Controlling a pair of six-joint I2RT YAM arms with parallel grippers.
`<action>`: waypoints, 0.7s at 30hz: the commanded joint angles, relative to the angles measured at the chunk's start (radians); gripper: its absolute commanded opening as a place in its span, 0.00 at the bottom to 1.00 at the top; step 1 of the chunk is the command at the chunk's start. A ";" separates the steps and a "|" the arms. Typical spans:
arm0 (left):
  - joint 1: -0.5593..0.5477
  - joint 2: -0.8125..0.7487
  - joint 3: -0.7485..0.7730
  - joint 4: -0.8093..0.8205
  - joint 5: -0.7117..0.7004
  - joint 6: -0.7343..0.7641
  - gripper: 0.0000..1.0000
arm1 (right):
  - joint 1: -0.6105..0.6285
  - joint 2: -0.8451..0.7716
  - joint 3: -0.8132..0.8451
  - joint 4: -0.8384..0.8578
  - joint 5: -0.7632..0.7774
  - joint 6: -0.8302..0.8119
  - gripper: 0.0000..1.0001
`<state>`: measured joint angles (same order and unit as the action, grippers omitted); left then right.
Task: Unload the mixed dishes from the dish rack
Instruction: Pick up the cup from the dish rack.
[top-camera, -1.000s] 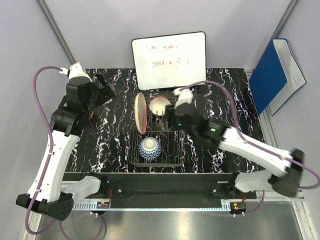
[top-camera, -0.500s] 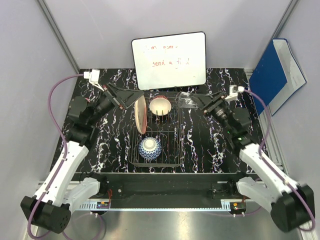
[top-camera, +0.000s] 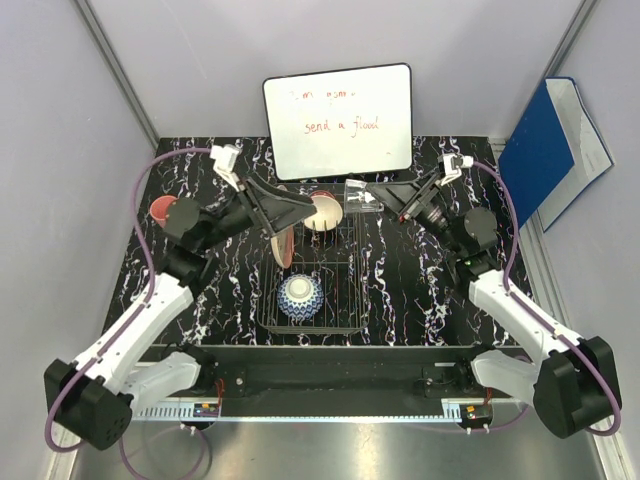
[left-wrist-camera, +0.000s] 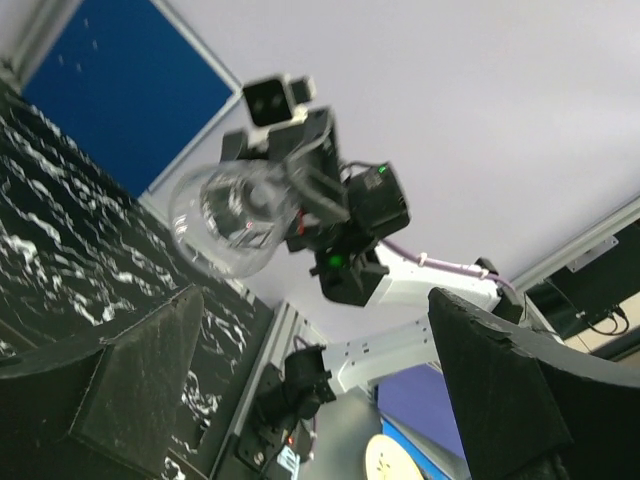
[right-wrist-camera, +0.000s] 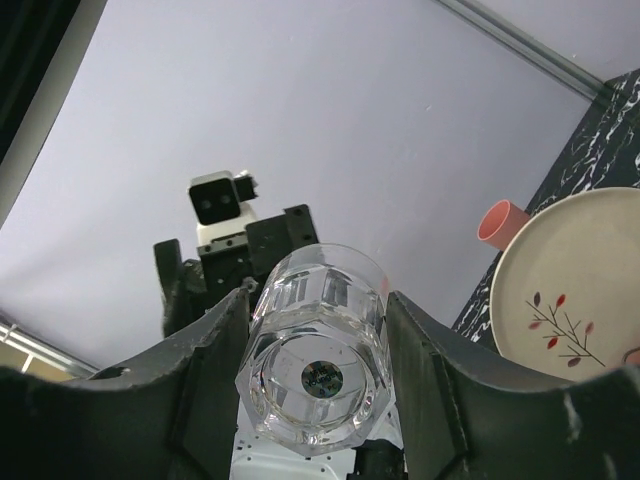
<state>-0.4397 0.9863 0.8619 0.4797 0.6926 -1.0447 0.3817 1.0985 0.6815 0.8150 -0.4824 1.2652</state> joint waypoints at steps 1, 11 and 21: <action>-0.050 0.043 -0.017 0.042 -0.025 0.040 0.98 | 0.016 0.012 0.047 0.061 -0.030 -0.012 0.00; -0.186 0.135 0.045 0.066 -0.076 0.066 0.98 | 0.115 0.069 0.067 0.053 -0.015 -0.059 0.00; -0.229 0.134 0.048 0.045 -0.094 0.101 0.49 | 0.149 0.078 0.050 0.027 -0.005 -0.086 0.00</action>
<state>-0.6601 1.1324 0.8692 0.4751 0.6147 -0.9810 0.5217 1.1881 0.6994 0.8185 -0.4931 1.2129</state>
